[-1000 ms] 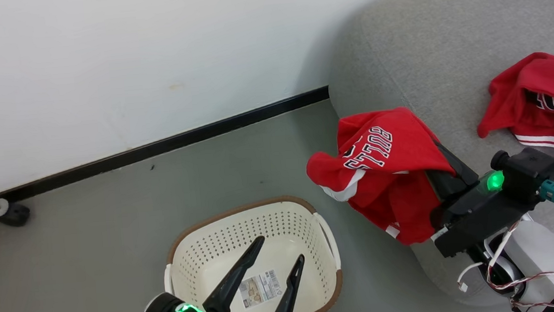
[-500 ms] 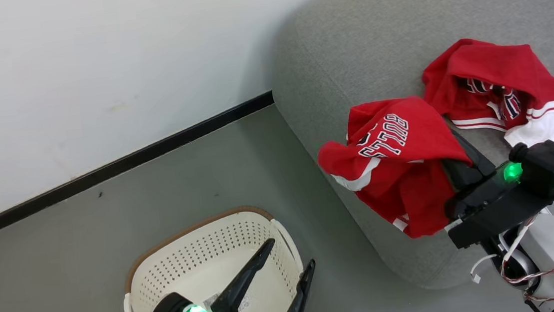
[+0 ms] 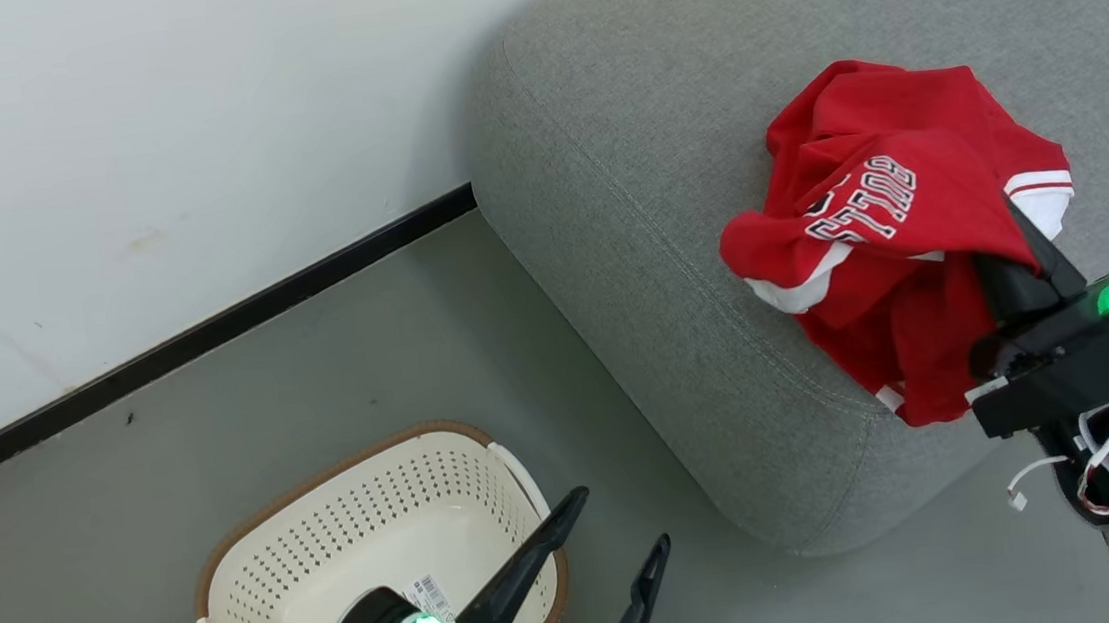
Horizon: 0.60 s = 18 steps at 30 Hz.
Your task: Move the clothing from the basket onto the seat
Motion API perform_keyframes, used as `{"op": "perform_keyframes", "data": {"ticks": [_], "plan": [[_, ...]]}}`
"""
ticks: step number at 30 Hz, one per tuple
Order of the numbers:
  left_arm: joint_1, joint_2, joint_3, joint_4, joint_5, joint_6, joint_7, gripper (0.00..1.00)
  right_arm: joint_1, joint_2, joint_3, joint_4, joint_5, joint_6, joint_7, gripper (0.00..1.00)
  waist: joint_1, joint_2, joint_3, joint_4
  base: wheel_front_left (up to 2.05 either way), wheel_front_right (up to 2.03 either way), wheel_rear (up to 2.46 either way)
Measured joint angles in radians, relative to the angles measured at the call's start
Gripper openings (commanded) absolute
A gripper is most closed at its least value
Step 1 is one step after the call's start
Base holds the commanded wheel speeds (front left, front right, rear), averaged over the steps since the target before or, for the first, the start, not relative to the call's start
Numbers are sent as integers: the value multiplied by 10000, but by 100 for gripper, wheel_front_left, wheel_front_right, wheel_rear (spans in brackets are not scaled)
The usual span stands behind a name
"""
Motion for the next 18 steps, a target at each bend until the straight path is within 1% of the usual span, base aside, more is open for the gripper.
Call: {"op": "perform_keyframes", "data": {"ticks": [4, 9, 15, 18], "plan": [[-13, -61, -155, -77, 2, -6, 23, 100, -179, -134, -378, 127, 339, 15, 0, 0, 1, 0, 190, 12, 0, 0, 0], [-127, -36, -188, -169, 15, -79, 113, 100, -900, -387, -1001, 263, 702, 44, 0, 0, 1, 0, 483, 142, 0, 0, 0], [-232, 207, -163, -313, 113, -81, 288, 100, -2070, -876, -1958, 786, 1218, 58, -2, 0, 1, 0, 896, 402, 0, 0, 0], [-234, 332, -127, -403, 192, -81, 385, 100, -2698, -1051, -2242, 1095, 1225, 40, -2, 0, 2, 1, 1138, 542, 0, 0, 0]]}}
